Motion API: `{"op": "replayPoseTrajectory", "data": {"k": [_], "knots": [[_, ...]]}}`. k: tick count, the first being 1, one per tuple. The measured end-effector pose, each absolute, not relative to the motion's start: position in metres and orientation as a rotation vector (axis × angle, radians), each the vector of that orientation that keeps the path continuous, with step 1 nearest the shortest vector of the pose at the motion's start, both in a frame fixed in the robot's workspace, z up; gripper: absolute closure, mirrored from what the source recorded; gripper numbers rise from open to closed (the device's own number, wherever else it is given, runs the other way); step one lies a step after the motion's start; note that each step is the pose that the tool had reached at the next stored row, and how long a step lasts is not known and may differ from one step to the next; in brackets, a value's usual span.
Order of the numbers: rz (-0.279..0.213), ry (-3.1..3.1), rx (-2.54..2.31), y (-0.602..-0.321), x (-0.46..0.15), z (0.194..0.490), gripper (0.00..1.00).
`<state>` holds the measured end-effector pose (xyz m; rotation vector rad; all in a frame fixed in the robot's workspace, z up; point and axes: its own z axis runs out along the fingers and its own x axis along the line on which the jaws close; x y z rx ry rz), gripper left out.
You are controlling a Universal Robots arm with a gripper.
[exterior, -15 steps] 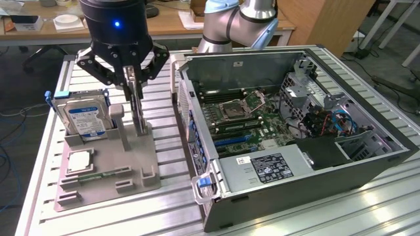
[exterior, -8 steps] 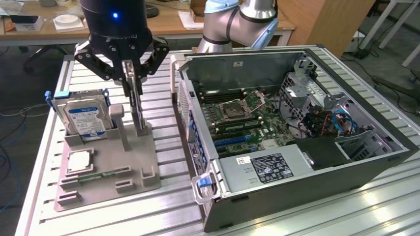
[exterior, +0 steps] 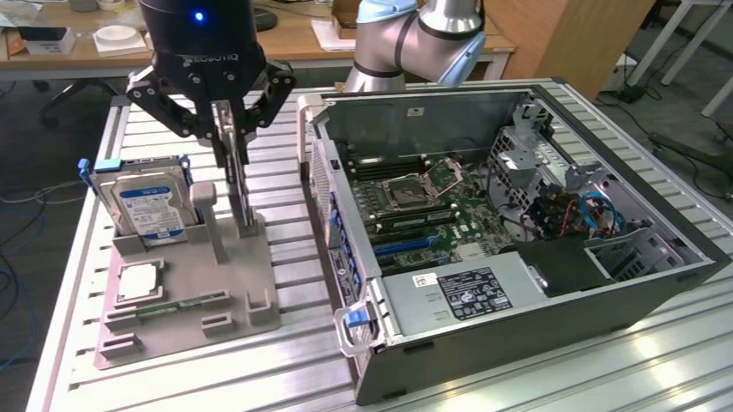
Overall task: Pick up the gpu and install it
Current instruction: 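Pick up the gpu and move the gpu toward the slot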
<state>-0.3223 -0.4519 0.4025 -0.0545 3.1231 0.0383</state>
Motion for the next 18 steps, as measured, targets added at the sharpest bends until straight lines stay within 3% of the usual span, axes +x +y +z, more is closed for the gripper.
{"op": "replayPoseTrajectory", "data": {"k": [18], "knots": [[0.024, 3.123, -0.055, -0.452, -0.322, 0.436, 0.74]]}}
